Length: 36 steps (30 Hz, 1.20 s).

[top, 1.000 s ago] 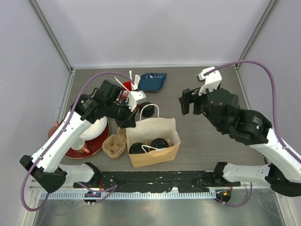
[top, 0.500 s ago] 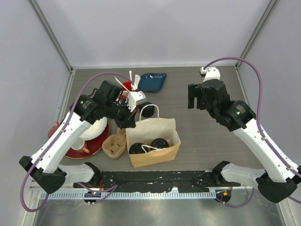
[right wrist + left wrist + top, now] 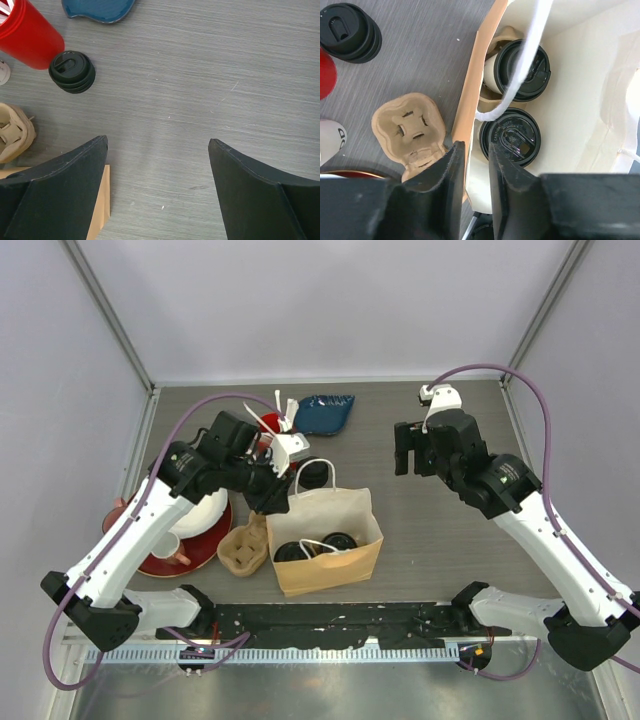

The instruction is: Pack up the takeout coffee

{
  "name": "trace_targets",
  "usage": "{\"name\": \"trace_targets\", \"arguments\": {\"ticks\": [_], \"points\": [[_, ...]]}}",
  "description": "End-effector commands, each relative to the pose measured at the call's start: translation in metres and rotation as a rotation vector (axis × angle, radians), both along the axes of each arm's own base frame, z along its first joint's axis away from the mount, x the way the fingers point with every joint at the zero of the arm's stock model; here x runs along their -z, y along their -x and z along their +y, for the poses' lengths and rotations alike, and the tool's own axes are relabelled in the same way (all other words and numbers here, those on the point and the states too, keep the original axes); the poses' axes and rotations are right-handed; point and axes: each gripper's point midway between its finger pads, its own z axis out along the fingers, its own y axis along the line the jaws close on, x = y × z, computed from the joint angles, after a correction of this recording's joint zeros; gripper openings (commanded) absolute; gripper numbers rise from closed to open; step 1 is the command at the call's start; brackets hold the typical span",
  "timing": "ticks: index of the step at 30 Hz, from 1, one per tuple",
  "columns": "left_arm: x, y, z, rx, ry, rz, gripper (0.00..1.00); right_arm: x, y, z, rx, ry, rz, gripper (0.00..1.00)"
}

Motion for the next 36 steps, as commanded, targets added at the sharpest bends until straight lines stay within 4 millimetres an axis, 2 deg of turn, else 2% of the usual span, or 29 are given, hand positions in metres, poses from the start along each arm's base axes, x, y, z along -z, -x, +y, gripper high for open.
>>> {"name": "trace_targets", "arguments": {"ticks": [1, 4, 6, 9, 14, 19, 29, 31, 36], "points": [[-0.025, -0.005, -0.004, 0.002, 0.058, -0.082, 0.38, -0.011, -0.004, 0.006, -0.027, -0.029, -0.037, 0.88], [-0.033, -0.006, -0.003, 0.001, 0.068, -0.103, 0.48, -0.010, -0.005, 0.008, -0.034, -0.028, -0.033, 0.87], [-0.038, -0.007, -0.002, -0.002, 0.073, -0.122, 0.50, -0.010, -0.005, 0.008, -0.035, -0.029, -0.033, 0.87], [-0.045, -0.008, 0.000, -0.009, 0.076, -0.145, 0.58, -0.009, -0.006, 0.009, -0.041, -0.025, -0.028, 0.87], [-0.050, -0.010, 0.002, -0.018, 0.075, -0.164, 0.68, -0.007, -0.006, 0.011, -0.050, -0.024, -0.021, 0.87], [-0.067, -0.011, 0.009, -0.034, 0.073, -0.217, 0.76, -0.005, -0.005, 0.011, -0.053, -0.023, -0.017, 0.88], [-0.105, -0.012, 0.022, -0.087, 0.092, -0.316, 0.79, -0.002, -0.005, 0.013, -0.067, -0.020, -0.011, 0.88], [-0.112, -0.017, 0.027, -0.132, 0.090, -0.329, 0.79, -0.003, -0.005, 0.013, -0.071, -0.021, -0.013, 0.88], [-0.138, -0.050, 0.056, -0.353, 0.094, -0.395, 0.84, -0.006, -0.004, 0.013, -0.076, -0.029, -0.023, 0.87]]}}
